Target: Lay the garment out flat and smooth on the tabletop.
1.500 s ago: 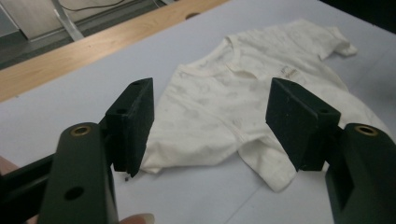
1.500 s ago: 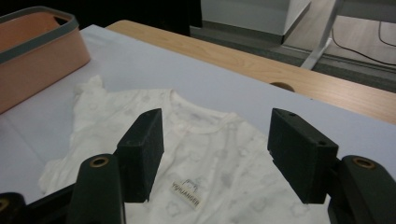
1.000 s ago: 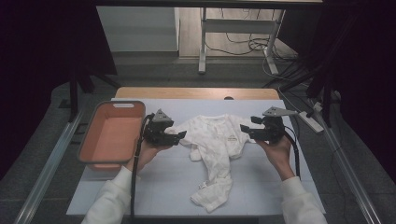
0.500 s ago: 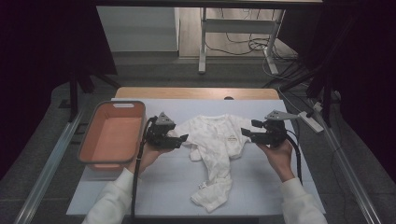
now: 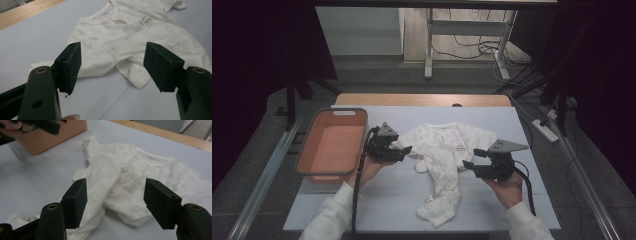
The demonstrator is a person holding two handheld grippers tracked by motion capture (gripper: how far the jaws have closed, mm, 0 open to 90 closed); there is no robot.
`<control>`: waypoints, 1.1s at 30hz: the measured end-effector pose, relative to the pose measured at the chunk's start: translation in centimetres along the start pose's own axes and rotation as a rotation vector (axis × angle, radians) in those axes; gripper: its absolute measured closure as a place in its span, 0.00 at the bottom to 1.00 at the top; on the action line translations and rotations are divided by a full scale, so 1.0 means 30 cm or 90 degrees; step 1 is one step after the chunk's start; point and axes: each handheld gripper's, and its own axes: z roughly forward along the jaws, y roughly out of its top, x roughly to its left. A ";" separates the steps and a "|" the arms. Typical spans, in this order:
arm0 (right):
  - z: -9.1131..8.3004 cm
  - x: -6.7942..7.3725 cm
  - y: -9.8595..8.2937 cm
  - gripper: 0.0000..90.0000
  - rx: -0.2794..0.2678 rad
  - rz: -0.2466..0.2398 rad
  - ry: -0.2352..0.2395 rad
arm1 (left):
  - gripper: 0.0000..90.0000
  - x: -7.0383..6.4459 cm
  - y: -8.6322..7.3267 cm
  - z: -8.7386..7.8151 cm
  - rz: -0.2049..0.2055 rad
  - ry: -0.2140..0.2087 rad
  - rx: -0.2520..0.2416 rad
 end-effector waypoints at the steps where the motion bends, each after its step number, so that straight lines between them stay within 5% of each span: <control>1: 0.004 0.014 -0.004 0.40 0.003 -0.004 0.005 | 0.35 0.000 -0.001 0.001 0.000 0.000 0.001; 12: 0.072 0.174 -0.029 0.41 0.065 -0.082 0.055 | 0.35 0.000 -0.007 0.009 -0.001 0.002 0.008; 16: 0.110 0.196 -0.050 0.42 0.087 -0.078 0.080 | 0.35 -0.002 -0.008 0.010 0.001 0.001 0.010; 21: 0.161 0.229 -0.068 0.44 0.133 -0.110 0.065 | 0.35 0.001 -0.010 0.012 -0.001 0.002 0.012; 24: 0.186 0.233 -0.077 0.47 0.147 -0.103 0.064 | 0.35 0.000 -0.010 0.013 0.001 0.002 0.013; 29: 0.233 0.248 -0.100 0.57 0.199 -0.130 0.064 | 0.35 -0.004 -0.009 0.014 0.007 0.004 0.015; 33: 0.256 0.256 -0.115 0.74 0.222 -0.153 0.057 | 0.35 -0.002 -0.010 0.013 0.005 0.004 0.014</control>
